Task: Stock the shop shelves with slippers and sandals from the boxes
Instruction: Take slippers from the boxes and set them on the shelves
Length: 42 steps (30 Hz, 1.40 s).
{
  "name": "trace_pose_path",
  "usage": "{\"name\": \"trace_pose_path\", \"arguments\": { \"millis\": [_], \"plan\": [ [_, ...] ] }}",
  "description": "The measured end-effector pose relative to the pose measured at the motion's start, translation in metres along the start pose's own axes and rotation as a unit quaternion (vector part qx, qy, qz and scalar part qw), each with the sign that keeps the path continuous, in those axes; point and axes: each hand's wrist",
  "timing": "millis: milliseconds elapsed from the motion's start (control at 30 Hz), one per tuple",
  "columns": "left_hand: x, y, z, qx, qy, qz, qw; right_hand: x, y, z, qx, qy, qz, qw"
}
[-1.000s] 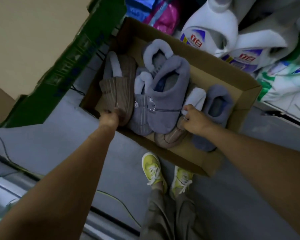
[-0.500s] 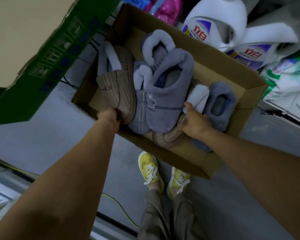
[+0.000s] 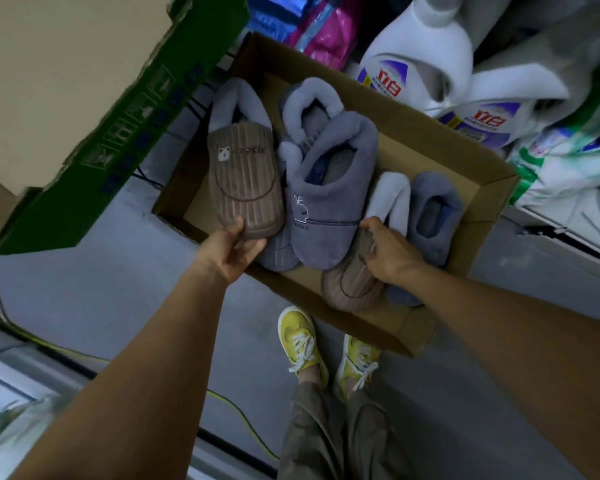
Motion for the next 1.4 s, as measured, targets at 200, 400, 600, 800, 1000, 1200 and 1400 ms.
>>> {"name": "trace_pose_path", "arguments": {
  "millis": [200,400,600,800,1000,1200,1400],
  "plan": [
    [-0.006,-0.018,0.033,0.073,0.043,-0.059,0.995,-0.036,0.011,0.018,-0.043,0.007,-0.049,0.998],
    [-0.015,-0.052,0.063,0.057,-0.011,-0.075,0.996,-0.074,0.021,0.038,-0.029,0.058,-0.041,0.997],
    [0.005,-0.069,0.081,0.056,-0.058,-0.129,0.988,-0.102,0.043,0.047,-0.025,0.111,-0.047,0.992],
    [0.034,-0.078,0.078,0.026,-0.063,-0.179,0.981,-0.1,0.042,0.038,-0.05,0.062,-0.051,0.995],
    [0.035,-0.081,0.058,0.029,-0.055,-0.192,0.979,-0.09,0.02,0.01,-0.116,0.062,-0.068,0.989],
    [0.033,-0.08,0.059,0.036,-0.07,-0.187,0.979,-0.094,0.004,0.002,-0.157,0.077,-0.063,0.983],
    [0.039,-0.064,0.081,0.052,-0.084,-0.212,0.972,-0.109,-0.012,0.022,-0.142,0.049,-0.02,0.989]
  ]
}}
Point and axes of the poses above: each hand's wrist, its own z-axis away from the middle knuckle, its own x-axis out of the palm, y = z × x, and after that the axes turned 1 degree about z, right-handed
